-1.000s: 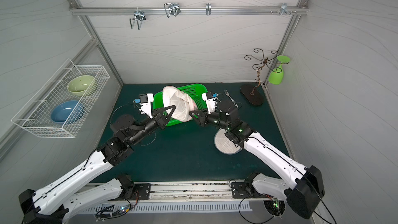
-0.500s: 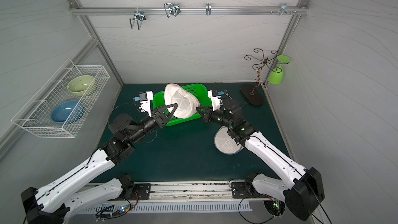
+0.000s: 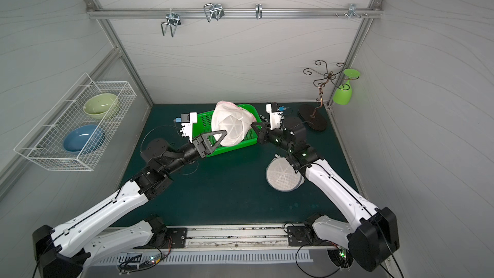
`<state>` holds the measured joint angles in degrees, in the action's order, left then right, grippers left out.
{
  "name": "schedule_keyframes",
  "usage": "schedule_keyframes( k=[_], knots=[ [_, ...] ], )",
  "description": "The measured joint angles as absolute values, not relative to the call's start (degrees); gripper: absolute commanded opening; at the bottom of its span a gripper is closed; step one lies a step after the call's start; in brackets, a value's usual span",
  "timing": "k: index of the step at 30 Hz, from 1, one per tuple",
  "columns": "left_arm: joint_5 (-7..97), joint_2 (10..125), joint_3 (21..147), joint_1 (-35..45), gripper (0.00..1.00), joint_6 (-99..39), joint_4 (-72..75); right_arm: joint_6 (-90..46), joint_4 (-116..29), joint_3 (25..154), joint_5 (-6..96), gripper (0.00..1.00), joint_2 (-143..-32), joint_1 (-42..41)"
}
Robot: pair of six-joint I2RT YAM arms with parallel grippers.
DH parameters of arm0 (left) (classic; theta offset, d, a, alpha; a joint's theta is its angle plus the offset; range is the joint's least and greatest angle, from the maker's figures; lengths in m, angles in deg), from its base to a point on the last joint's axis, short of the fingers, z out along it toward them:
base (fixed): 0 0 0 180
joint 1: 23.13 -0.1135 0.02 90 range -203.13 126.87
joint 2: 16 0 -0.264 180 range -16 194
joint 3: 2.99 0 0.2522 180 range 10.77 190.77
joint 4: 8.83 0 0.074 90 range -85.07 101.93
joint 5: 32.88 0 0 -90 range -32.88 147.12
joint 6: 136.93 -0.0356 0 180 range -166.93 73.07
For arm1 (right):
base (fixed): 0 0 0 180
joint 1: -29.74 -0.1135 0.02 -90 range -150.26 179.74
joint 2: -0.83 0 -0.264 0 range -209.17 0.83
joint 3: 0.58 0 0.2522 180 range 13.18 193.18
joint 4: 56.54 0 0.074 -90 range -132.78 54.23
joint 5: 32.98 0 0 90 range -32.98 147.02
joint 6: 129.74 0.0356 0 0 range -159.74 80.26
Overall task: Turn the laundry bag inside out
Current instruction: Turn over the laundry bag.
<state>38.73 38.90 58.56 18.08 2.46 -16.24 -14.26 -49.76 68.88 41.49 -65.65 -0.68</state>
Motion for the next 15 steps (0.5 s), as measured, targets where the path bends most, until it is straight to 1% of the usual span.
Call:
schedule_keyframes(
  k=[5, 6, 8, 9, 10, 11, 13, 15],
  knots=[
    [38.5, 38.2, 58.6, 17.2, 0.0, 3.5, -14.0, -15.9, -51.0, 70.3, 38.1, 0.0, -66.1, 0.5],
    [38.3, 37.8, 58.6, 16.7, 0.0, 3.7, -13.5, -16.1, -51.1, 70.3, 36.7, 0.03, -66.1, 0.6],
    [38.0, 37.1, 58.7, 16.1, 0.0, 4.0, -12.8, -16.4, -51.0, 70.2, 34.0, 0.25, -66.2, 0.7],
    [37.6, 36.8, 58.8, 15.9, 0.0, 4.2, -12.0, -17.1, -50.6, 70.1, 32.7, 0.39, -66.2, 0.7],
    [37.1, 36.6, 59.0, 15.8, 0.0, 4.4, -11.2, -17.5, -49.9, 70.0, 31.3, 0.48, -66.1, 0.7],
    [36.7, 36.4, 59.2, 15.7, 0.0, 4.5, -10.2, -18.3, -49.0, 69.6, 30.5, 0.53, -66.0, 0.7],
    [36.2, 36.5, 60.1, 15.5, 0.0, 4.8, -7.5, -19.5, -46.2, 68.4, 29.6, 0.58, -65.4, 0.7],
    [35.5, 36.5, 61.2, 15.4, 0.0, 5.0, -3.7, -21.3, -41.8, 66.6, 29.3, 0.61, -63.9, 0.8]
  ],
)
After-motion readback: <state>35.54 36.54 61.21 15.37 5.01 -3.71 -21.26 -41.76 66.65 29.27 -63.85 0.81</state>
